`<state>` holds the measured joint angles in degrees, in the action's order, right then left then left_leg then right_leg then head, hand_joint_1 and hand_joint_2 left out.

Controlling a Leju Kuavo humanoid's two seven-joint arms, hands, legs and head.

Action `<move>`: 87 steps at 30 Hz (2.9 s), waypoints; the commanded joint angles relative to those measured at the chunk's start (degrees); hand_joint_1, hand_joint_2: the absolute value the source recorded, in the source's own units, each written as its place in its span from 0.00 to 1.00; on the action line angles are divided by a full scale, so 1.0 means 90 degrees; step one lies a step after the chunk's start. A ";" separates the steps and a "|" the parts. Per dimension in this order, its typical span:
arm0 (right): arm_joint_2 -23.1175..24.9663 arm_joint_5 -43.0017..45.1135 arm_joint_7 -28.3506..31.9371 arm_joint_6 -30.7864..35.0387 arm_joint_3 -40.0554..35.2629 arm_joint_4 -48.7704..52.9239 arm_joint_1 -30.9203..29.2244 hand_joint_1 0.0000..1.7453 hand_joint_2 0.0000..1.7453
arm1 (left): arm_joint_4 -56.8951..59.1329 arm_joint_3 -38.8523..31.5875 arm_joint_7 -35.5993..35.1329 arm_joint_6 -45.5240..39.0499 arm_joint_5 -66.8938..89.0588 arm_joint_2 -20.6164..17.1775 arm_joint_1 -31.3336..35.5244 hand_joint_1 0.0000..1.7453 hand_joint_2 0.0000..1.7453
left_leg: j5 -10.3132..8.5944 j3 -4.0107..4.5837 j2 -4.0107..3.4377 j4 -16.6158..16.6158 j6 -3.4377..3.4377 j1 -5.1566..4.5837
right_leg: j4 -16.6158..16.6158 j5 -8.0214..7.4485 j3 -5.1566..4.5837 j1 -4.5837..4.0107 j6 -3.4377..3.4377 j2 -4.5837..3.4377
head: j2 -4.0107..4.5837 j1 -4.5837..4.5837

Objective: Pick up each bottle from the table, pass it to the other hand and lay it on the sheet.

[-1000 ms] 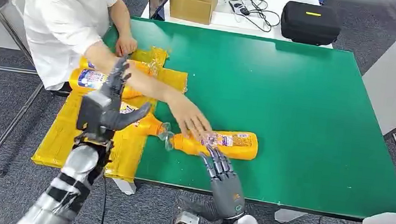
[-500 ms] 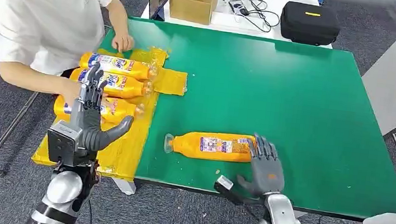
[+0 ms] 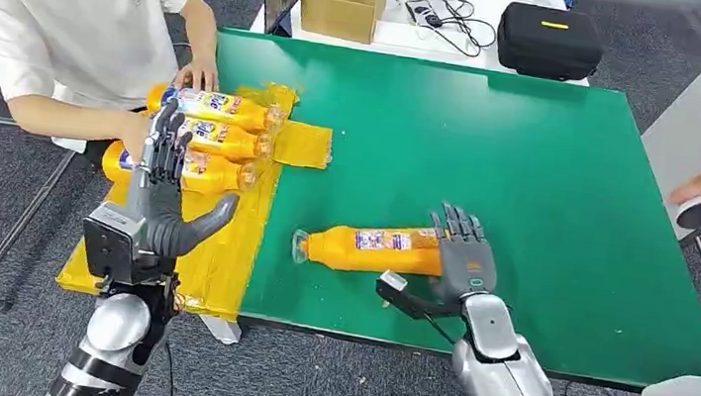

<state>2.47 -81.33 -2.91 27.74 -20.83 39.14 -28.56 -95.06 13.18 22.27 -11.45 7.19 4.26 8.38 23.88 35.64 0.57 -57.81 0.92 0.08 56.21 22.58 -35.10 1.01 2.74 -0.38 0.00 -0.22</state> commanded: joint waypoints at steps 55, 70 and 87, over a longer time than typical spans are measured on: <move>0.0364 0.3599 0.3267 -0.1238 0.1198 -0.1564 0.0322 1.00 1.00 | 0.0942 0.0332 0.0045 0.0524 -0.1524 0.0100 0.0272 0.00 1.00 | 0.0018 -0.0117 -0.0018 0.0007 -0.0013 0.0007 | -0.0015 0.0008 0.0110 -0.0011 -0.0015 -0.0002 | 0.0000 0.0002; 0.0586 0.7345 0.4722 -0.0491 0.1944 0.2196 0.2091 1.00 1.00 | -0.0884 -0.0588 0.0989 -0.0050 -0.3380 0.0773 -0.1517 0.00 1.00 | 0.0032 -0.0034 -0.0008 -0.0003 -0.0012 0.0005 | -0.0003 0.0022 0.0035 -0.0007 -0.0011 -0.0006 | 0.0000 0.0000; 0.0617 0.7339 0.4064 -0.1882 -0.0127 0.2362 0.2187 1.00 1.00 | 0.1739 0.1438 0.0395 0.1472 -0.3451 0.0319 -0.1202 0.00 1.00 | 0.0023 -0.0037 -0.0002 0.0011 -0.0010 0.0002 | -0.0016 0.0016 0.0035 -0.0003 -0.0012 -0.0001 | 0.0000 0.0000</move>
<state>9.05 -13.05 34.79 13.00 -9.97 62.90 -7.87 -89.67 18.47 25.95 -0.37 -21.55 9.84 -7.21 24.03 35.58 0.53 -57.80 0.89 0.08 56.15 22.64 -35.06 1.01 2.73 -0.47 0.00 -0.22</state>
